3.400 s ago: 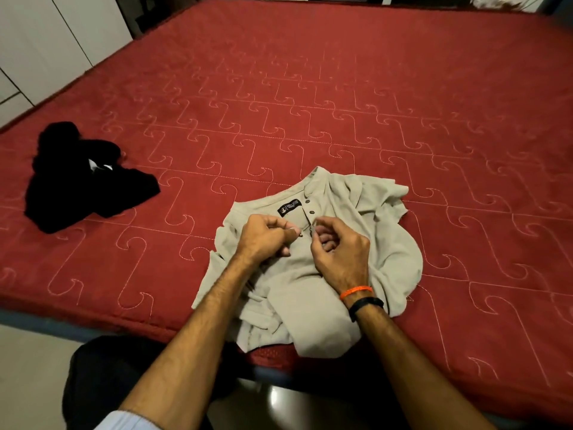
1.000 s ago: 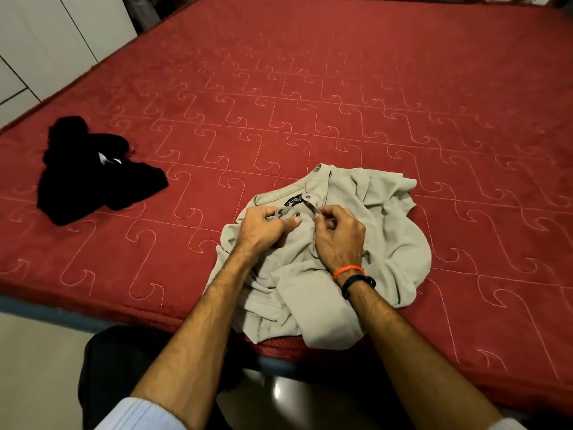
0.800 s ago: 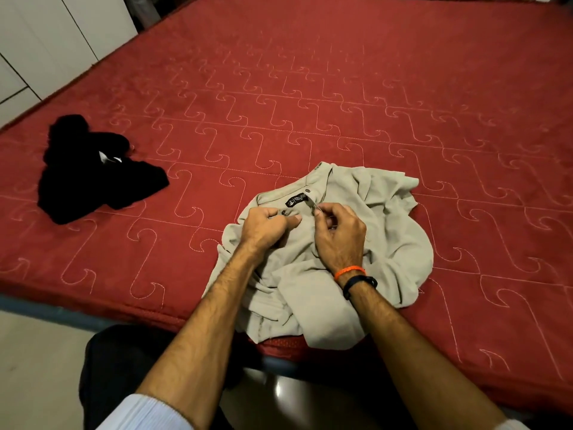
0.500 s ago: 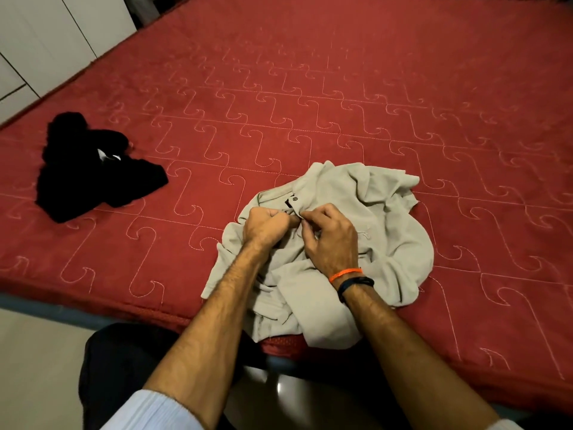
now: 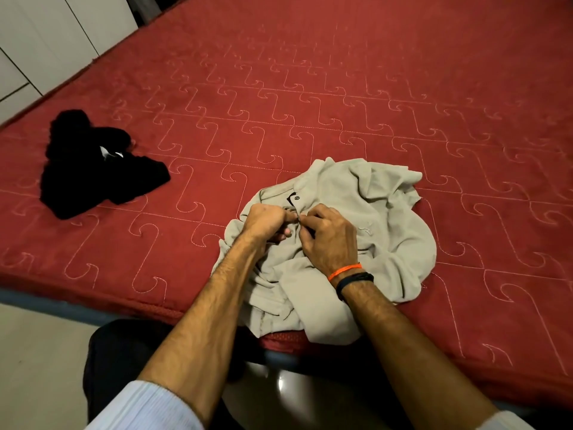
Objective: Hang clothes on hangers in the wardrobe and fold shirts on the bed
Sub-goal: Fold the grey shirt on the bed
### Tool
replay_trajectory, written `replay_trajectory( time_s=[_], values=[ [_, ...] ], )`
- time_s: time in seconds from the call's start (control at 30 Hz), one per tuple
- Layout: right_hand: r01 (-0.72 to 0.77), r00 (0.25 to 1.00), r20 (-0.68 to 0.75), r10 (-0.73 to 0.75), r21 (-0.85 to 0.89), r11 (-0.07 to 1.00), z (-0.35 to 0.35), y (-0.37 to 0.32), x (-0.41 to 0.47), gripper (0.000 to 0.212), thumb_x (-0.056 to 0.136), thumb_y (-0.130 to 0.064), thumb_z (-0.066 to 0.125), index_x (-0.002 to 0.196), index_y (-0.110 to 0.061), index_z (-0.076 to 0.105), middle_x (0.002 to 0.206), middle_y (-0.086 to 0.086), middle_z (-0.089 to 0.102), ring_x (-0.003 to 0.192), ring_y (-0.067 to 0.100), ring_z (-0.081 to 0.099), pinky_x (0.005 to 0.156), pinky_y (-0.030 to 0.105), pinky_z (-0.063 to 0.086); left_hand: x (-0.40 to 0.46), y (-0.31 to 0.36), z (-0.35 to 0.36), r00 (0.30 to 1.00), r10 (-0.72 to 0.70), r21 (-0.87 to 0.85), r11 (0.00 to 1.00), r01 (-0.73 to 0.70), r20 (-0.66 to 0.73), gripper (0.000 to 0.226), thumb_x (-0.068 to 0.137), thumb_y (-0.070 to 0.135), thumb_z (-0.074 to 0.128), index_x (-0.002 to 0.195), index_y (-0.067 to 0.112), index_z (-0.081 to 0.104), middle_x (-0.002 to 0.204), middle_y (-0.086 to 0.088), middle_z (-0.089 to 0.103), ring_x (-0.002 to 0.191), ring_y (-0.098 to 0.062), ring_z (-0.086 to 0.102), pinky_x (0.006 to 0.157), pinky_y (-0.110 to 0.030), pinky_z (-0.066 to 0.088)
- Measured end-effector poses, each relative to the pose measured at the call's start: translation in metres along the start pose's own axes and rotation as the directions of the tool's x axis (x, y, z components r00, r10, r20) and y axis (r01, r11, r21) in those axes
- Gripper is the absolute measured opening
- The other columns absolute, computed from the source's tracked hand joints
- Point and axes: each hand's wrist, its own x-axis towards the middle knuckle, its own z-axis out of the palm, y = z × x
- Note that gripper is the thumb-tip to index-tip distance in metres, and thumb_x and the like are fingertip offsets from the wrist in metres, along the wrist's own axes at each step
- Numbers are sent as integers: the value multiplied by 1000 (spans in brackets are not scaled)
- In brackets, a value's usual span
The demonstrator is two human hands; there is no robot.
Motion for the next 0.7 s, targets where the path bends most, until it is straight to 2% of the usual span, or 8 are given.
replay_trajectory(
  time_s=[0.2, 0.33, 0.5, 0.6, 0.7],
  values=[
    [-62, 998, -5, 63, 120, 991, 5, 3, 0, 7, 78, -9, 69, 80, -9, 76, 75, 3, 64, 67, 24, 61, 59, 30, 49, 4, -2, -2, 1000, -2, -32, 999, 2, 7, 8, 82, 3, 70, 75, 8, 70, 67, -10, 61, 46, -13, 50, 50, -24, 39],
    [-108, 994, 6, 109, 182, 977, 6, 3, 0, 9, 78, -10, 69, 80, -8, 77, 74, 3, 64, 65, 22, 61, 61, 32, 52, 4, -1, -2, 1000, -2, -49, 999, 3, 14, 10, 82, -1, 68, 77, 7, 68, 54, -3, 57, 37, -8, 48, 38, -17, 38],
    [-130, 992, 23, 128, 203, 970, 6, 3, 0, 8, 78, -10, 70, 80, -9, 78, 74, 3, 67, 65, 20, 62, 62, 27, 51, 3, -1, -3, 1000, 0, -57, 998, 1, 24, 9, 83, -1, 68, 79, 7, 69, 53, 0, 58, 38, -7, 49, 37, -16, 39],
    [-188, 982, 41, 183, 231, 955, 4, 3, 2, 9, 77, -13, 73, 83, -12, 79, 76, 1, 69, 64, 16, 62, 64, 25, 52, -1, 0, -4, 998, 36, -31, 999, -34, 60, 8, 87, 3, 68, 80, 6, 69, 58, -3, 60, 40, -7, 51, 38, -16, 40],
    [-273, 962, 59, 268, 287, 918, 0, 2, 5, 9, 78, -20, 75, 84, -16, 79, 73, -1, 68, 59, 11, 60, 64, 32, 55, -4, -3, -10, 987, 104, -29, 994, -101, 120, 12, 90, 14, 70, 81, 9, 65, 63, -7, 60, 47, -8, 58, 45, -17, 46]
  ],
)
